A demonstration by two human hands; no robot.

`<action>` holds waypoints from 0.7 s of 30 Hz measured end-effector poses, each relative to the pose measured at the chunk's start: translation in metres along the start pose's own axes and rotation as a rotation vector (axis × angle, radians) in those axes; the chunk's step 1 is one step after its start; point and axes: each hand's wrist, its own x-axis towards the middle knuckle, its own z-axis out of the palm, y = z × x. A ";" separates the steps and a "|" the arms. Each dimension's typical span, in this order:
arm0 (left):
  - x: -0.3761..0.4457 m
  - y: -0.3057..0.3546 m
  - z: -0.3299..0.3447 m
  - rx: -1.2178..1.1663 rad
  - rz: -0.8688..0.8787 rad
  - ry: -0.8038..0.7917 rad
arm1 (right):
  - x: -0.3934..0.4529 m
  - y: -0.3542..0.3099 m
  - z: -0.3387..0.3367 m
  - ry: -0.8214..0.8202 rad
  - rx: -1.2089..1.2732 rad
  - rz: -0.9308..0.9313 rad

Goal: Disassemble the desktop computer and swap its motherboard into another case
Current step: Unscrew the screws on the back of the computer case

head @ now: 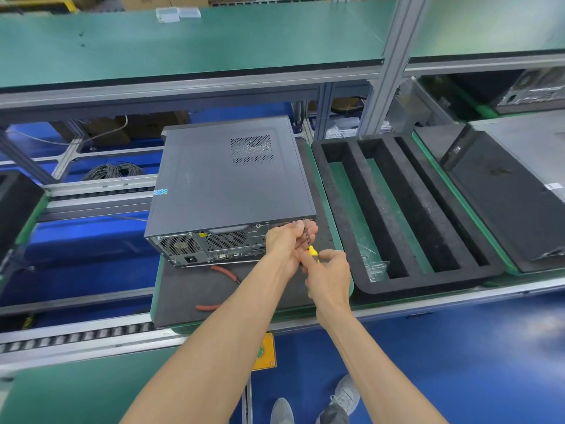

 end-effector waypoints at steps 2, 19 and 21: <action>0.000 0.000 0.000 0.009 -0.002 -0.014 | 0.002 -0.001 0.000 0.003 -0.005 0.026; 0.000 -0.001 0.000 -0.026 -0.024 -0.025 | 0.002 -0.004 -0.002 -0.002 -0.009 0.077; 0.000 -0.001 0.000 -0.047 -0.020 -0.018 | 0.002 0.000 -0.002 0.002 -0.033 0.042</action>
